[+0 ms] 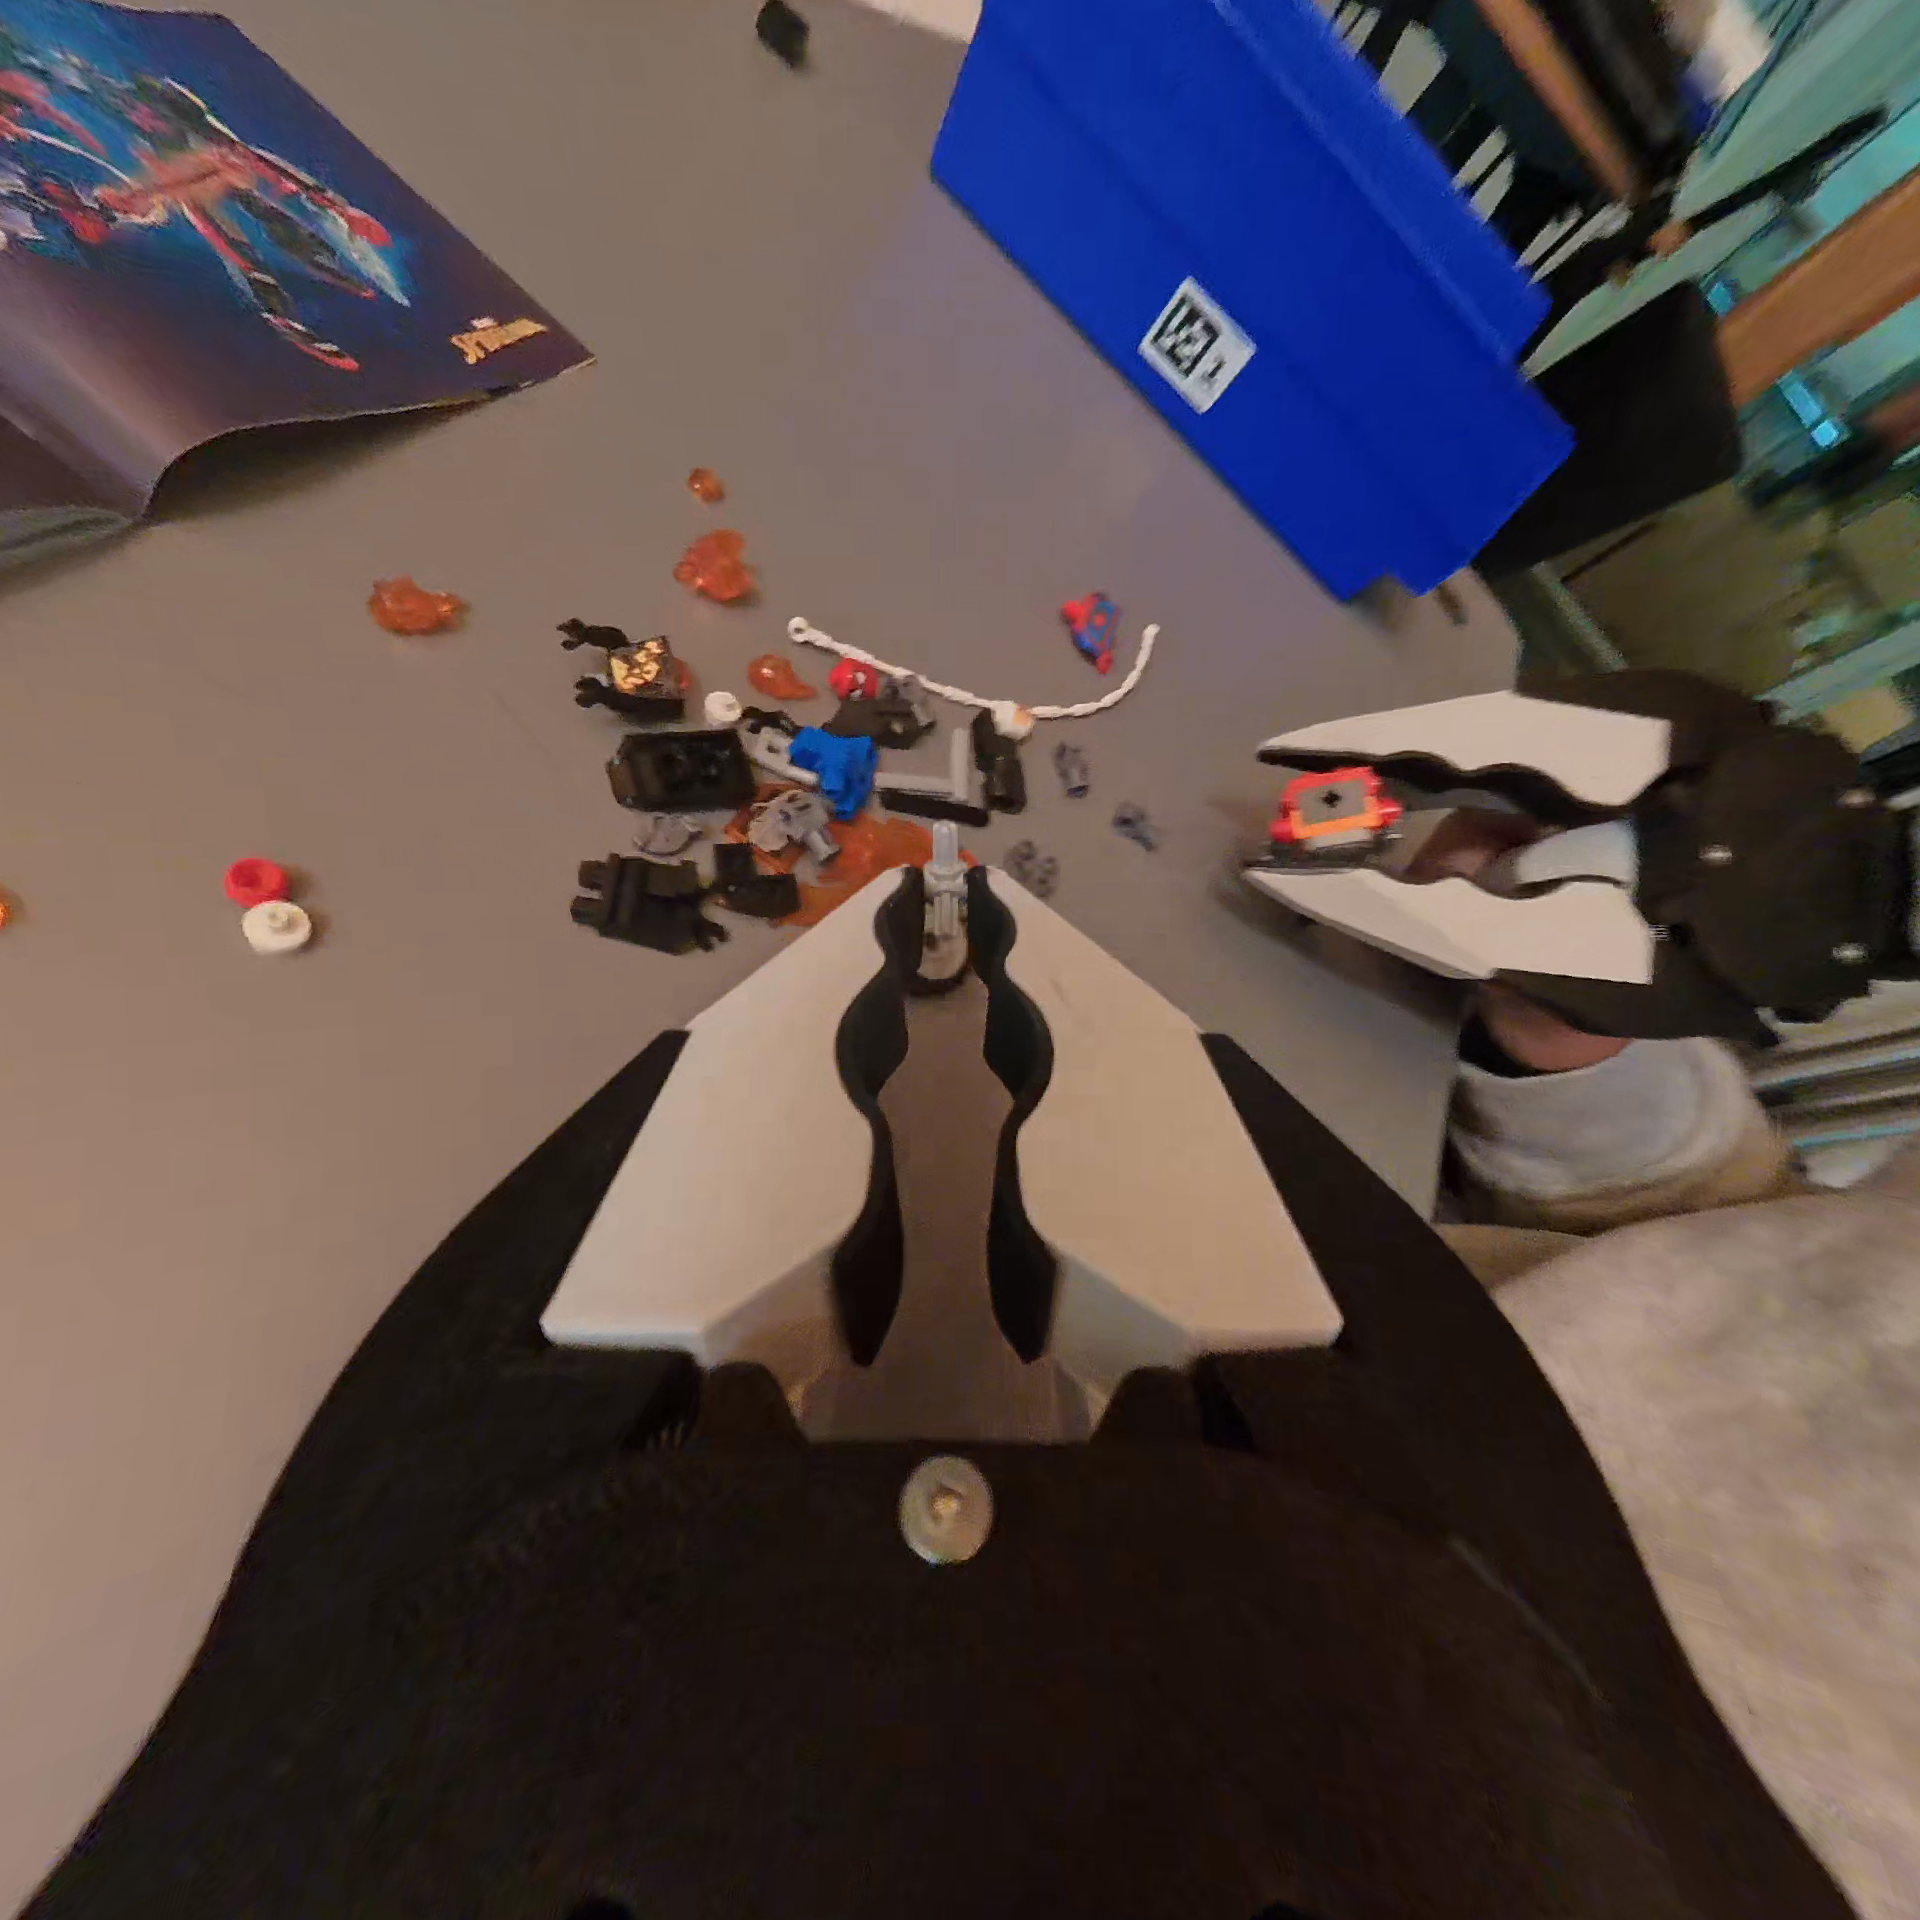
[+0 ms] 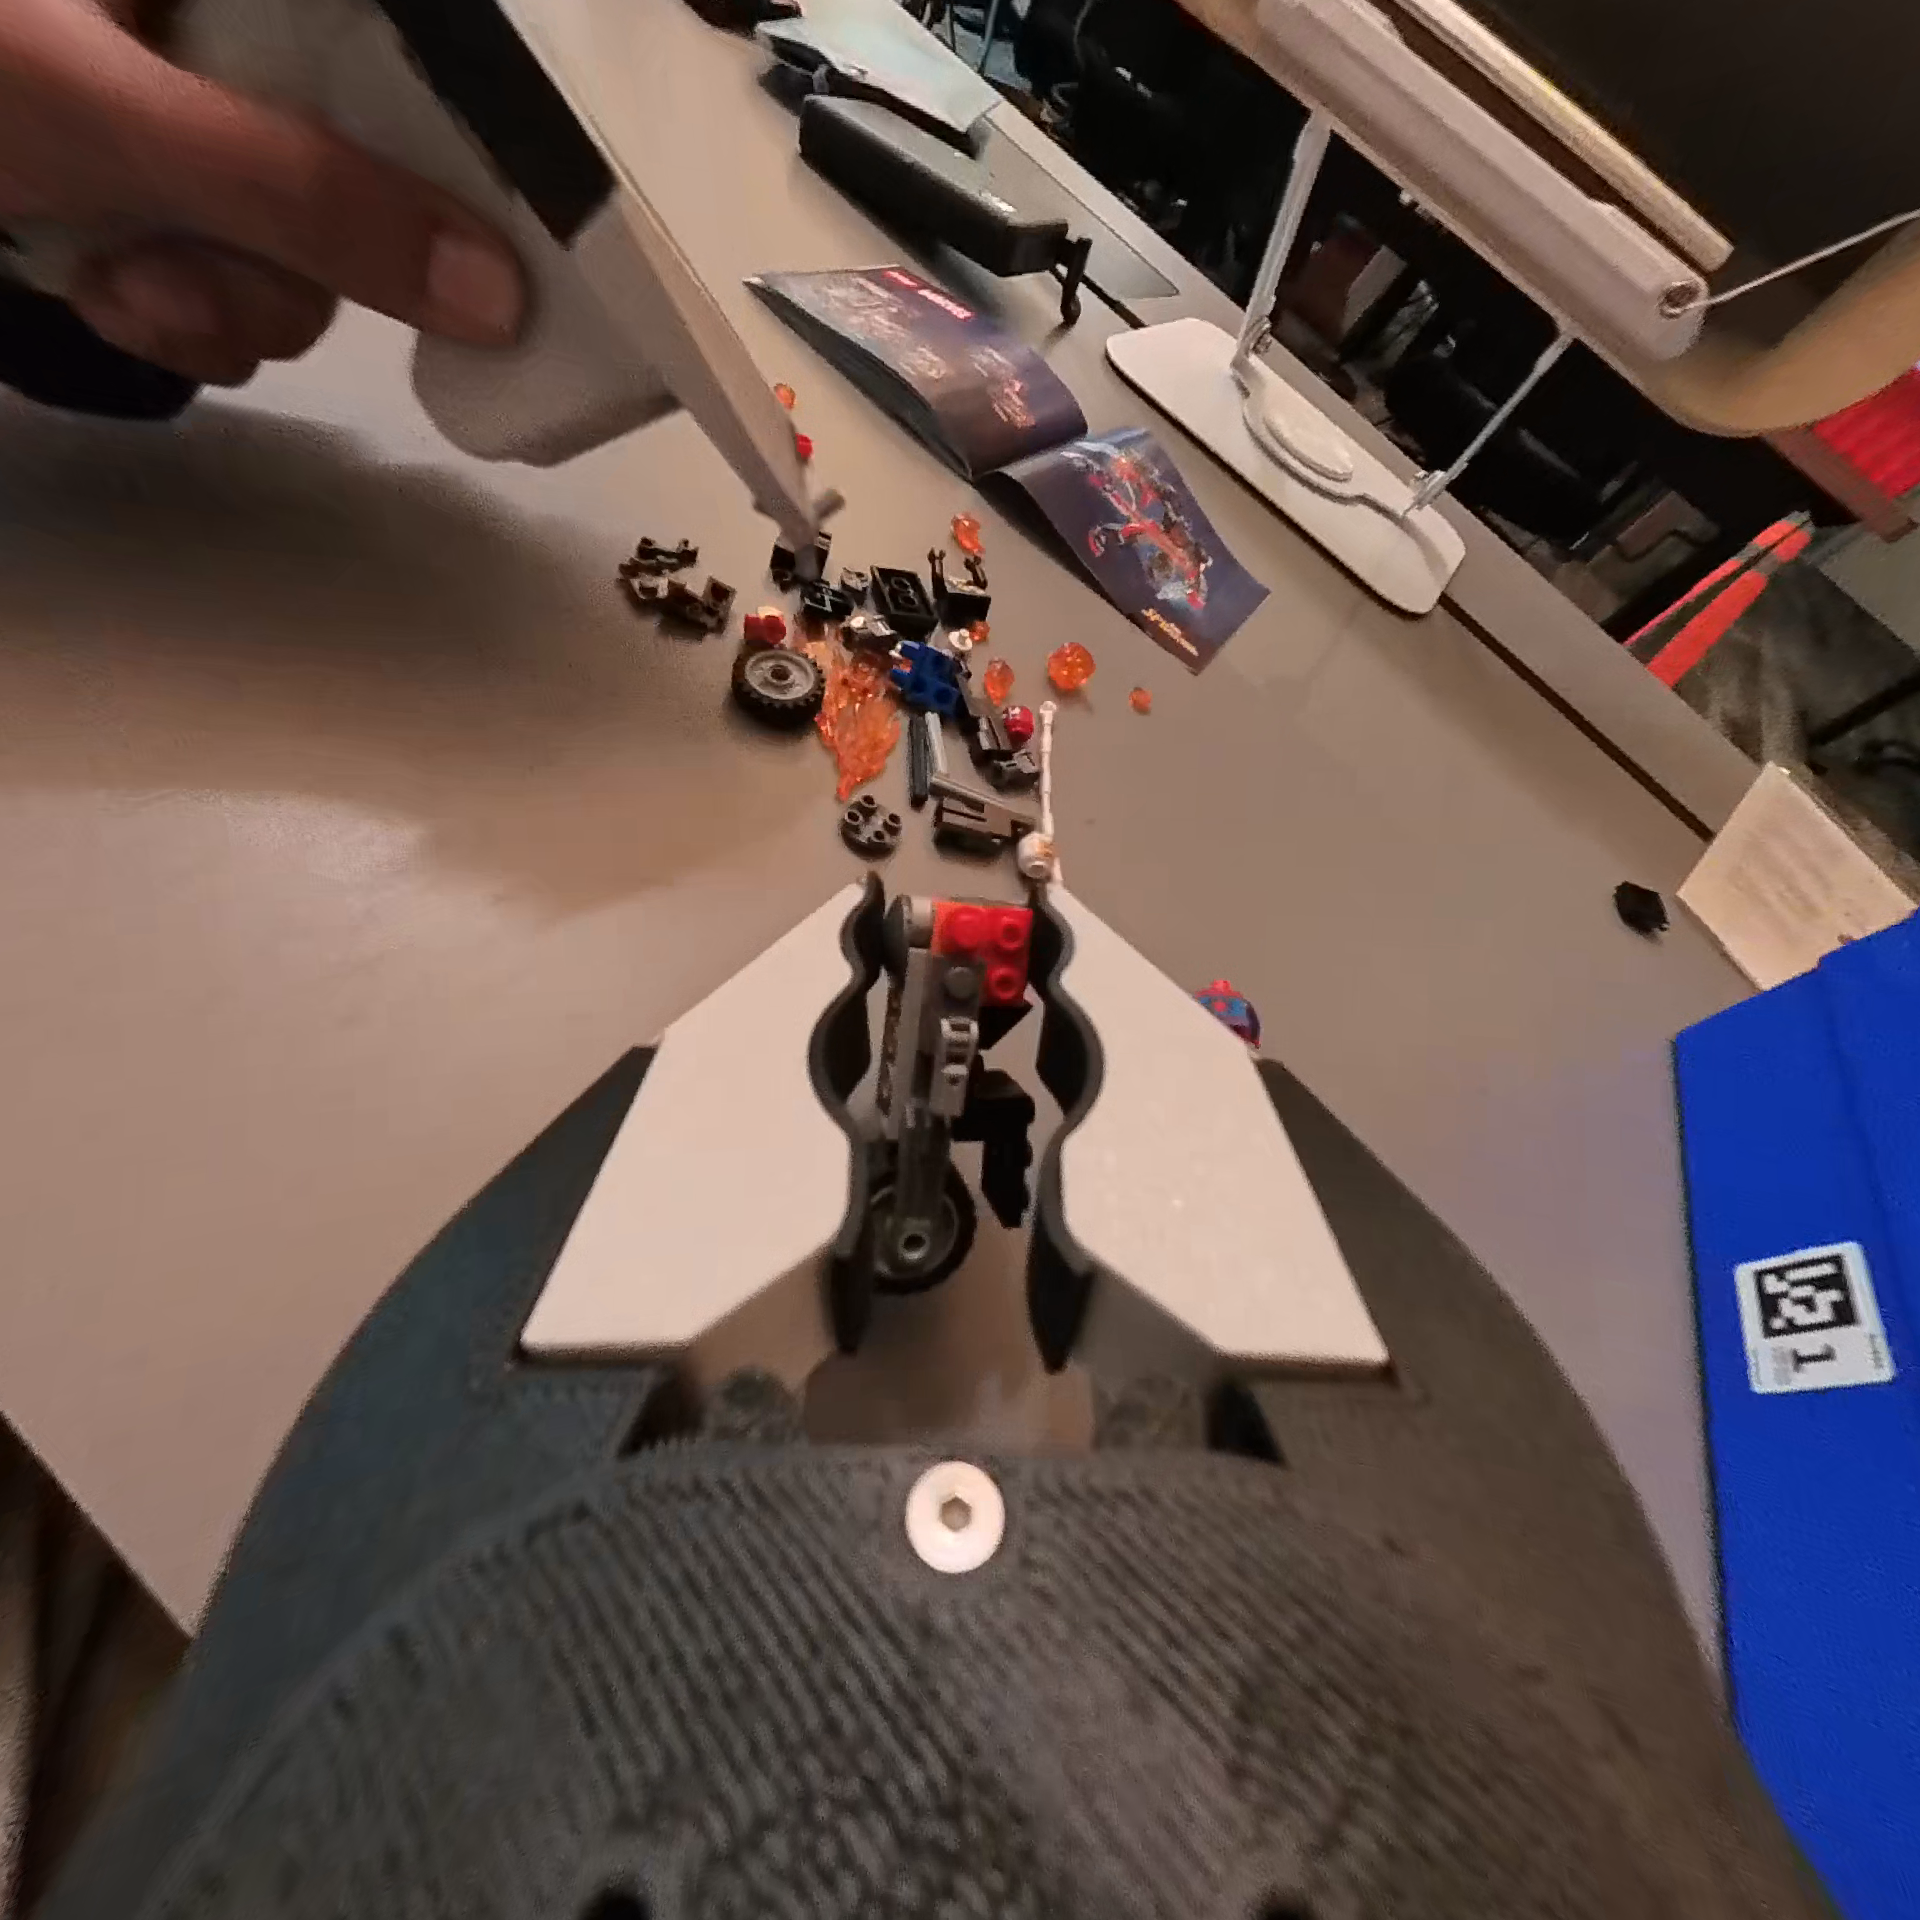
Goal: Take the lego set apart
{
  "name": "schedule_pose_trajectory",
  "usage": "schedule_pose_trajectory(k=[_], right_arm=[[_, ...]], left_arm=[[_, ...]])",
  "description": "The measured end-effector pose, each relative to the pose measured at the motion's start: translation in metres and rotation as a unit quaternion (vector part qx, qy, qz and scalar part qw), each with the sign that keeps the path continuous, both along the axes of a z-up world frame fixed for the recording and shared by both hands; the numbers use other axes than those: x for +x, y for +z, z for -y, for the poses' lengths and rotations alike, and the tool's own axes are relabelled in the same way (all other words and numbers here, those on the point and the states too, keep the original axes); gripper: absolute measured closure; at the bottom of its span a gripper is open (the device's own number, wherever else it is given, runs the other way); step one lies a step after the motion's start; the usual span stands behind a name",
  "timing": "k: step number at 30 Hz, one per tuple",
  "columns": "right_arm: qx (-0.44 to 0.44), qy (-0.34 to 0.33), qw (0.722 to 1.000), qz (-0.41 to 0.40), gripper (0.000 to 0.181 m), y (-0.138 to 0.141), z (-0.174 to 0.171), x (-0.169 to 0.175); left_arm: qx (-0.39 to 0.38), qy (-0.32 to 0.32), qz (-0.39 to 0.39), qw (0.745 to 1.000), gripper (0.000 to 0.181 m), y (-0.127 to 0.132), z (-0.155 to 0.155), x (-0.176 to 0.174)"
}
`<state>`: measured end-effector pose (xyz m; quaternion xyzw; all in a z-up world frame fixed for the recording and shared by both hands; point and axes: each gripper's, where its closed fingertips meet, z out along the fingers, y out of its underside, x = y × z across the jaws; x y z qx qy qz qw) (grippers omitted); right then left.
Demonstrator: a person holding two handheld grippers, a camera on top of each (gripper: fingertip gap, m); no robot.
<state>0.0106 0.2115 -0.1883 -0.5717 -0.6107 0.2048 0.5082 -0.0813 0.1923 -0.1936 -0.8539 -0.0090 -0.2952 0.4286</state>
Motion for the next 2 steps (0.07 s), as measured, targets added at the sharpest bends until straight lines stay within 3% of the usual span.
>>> schedule_pose_trajectory(k=[2], right_arm=[[0.012,0.003,1.000,0.008,0.155,-0.0022,0.0017,-0.0017]], left_arm=[[-0.015,-0.003,-0.020,1.000,0.174,-0.0091,-0.0054,-0.0031]])
